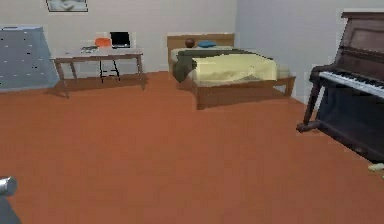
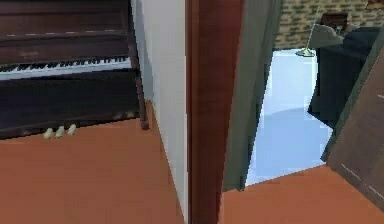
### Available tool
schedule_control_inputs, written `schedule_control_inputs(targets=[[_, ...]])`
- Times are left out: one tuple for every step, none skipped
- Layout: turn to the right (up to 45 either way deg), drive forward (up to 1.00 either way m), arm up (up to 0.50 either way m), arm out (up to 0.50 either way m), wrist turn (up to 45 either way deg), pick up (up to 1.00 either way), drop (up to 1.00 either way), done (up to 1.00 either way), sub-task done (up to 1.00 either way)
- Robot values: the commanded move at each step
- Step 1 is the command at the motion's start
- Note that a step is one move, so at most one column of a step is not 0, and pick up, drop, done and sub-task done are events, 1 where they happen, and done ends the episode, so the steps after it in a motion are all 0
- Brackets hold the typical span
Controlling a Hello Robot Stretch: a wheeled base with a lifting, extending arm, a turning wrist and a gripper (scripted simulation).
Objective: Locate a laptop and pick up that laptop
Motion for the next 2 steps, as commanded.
schedule_control_inputs(targets=[[0.0, 0.55, 0.00, 0.00, 0.0, 0.00, 0.00, 0.00, 0.00], [-9.0, 0.00, 0.00, 0.00, 0.0, 0.00, 0.00, 0.00, 0.00]])
